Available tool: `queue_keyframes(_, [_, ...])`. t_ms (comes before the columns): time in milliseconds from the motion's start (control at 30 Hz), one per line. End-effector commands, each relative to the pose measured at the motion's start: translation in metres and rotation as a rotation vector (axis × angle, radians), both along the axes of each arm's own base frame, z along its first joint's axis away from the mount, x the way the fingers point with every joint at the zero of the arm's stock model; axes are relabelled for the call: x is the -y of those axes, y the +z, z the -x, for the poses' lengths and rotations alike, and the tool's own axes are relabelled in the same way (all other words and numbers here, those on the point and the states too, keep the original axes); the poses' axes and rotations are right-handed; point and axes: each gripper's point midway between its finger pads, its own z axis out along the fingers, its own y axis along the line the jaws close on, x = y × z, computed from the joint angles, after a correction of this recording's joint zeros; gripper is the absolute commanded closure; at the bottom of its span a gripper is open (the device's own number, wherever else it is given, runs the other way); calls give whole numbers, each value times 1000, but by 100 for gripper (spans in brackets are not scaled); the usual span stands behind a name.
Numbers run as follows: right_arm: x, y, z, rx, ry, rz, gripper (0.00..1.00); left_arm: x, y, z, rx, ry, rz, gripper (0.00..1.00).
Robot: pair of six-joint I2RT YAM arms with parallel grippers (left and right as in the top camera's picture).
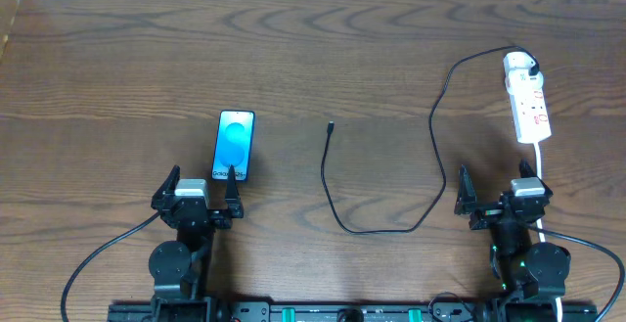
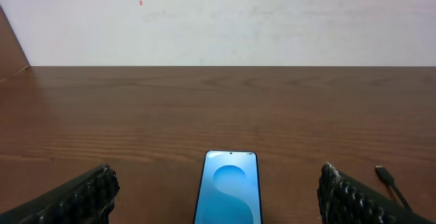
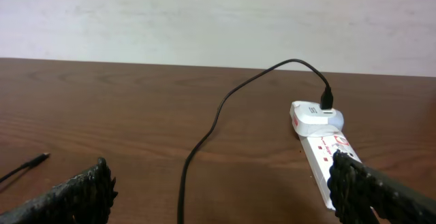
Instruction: Plug charger to phone and switch on socket
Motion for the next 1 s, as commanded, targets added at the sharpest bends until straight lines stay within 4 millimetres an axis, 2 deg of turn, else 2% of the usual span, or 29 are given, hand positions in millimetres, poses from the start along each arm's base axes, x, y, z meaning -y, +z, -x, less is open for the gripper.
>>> queue_keyframes(0, [-2, -3, 0, -16, 10, 11, 1, 1, 0, 2, -20, -5, -5, 5])
queue_keyframes(100, [-2, 2, -1, -15, 9, 11, 1, 1, 11, 2, -16, -3, 14, 5])
queue_keyframes(400, [-2, 34, -8, -30, 9, 11, 1, 4, 55, -6, -35, -19, 35, 5])
queue_keyframes(500, [-2, 51, -14, -45, 9, 11, 1, 4, 75, -14, -56, -24, 36, 5])
queue_keyframes(700, [-2, 87, -28, -96, 10, 11, 1, 20, 98, -32, -178, -111, 56, 5])
queue_keyframes(967, [-10, 110, -41, -195, 51, 4, 1, 25, 119, -53, -333, -142, 76, 5])
